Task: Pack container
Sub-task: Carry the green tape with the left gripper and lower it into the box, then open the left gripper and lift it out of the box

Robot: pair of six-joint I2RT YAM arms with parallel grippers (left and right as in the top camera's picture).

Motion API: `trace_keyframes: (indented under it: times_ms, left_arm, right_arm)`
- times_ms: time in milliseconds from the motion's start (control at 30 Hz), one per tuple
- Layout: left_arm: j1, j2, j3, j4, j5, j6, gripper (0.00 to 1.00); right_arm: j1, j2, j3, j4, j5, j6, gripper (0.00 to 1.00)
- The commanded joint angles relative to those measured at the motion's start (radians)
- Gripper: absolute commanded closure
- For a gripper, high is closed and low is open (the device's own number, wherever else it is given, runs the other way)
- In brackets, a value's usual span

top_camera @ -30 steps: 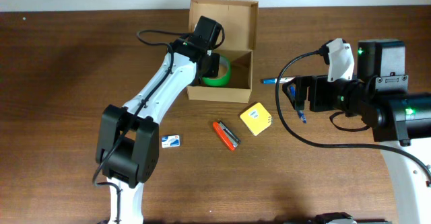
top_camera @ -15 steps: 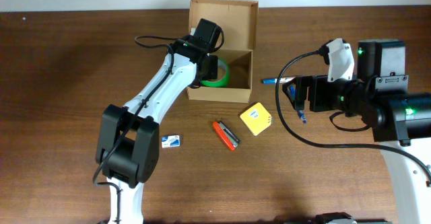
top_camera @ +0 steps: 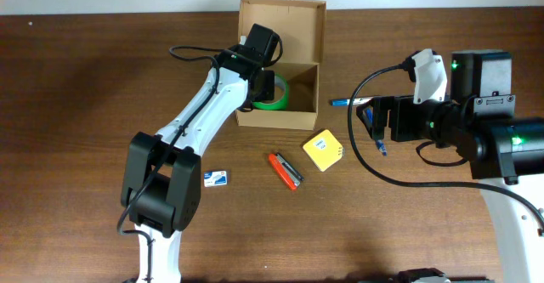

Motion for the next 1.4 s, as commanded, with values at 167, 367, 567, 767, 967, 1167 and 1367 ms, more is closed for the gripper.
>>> trace_keyframes:
  times_ms: [167, 367, 567, 767, 967, 1167, 1367]
  left_arm:
    - [-0.002, 0.010, -0.006, -0.007, -0.011, -0.018, 0.61]
    - [-0.002, 0.010, -0.006, -0.006, -0.011, -0.017, 0.59]
    - [-0.002, 0.009, 0.000, -0.007, -0.011, -0.017, 0.58]
    - [-0.002, 0.009, 0.061, -0.019, -0.011, -0.012, 0.58]
    - [-0.002, 0.009, 0.156, -0.068, -0.011, -0.002, 0.59]
    - [-0.002, 0.006, 0.256, -0.158, -0.011, -0.002, 0.58]
    - [0.002, -0.033, 0.309, -0.213, -0.011, -0.002, 0.59]
  right_arm:
    - [0.005, -0.007, 0.015, -0.001, 0.016, -0.007, 0.01]
    - [0.005, -0.007, 0.015, -0.020, 0.016, 0.003, 0.01]
    - [0.005, -0.007, 0.015, -0.061, 0.018, 0.019, 0.01]
    - [0.005, -0.007, 0.015, -0.108, 0.077, 0.018, 0.01]
    - [0.005, -0.005, 0.015, -0.121, 0.109, 0.011, 0.01]
    - [0.005, 0.023, 0.015, -0.121, 0.143, -0.027, 0.01]
    - [0.005, 0.078, 0.015, -0.117, 0.142, -0.057, 0.01]
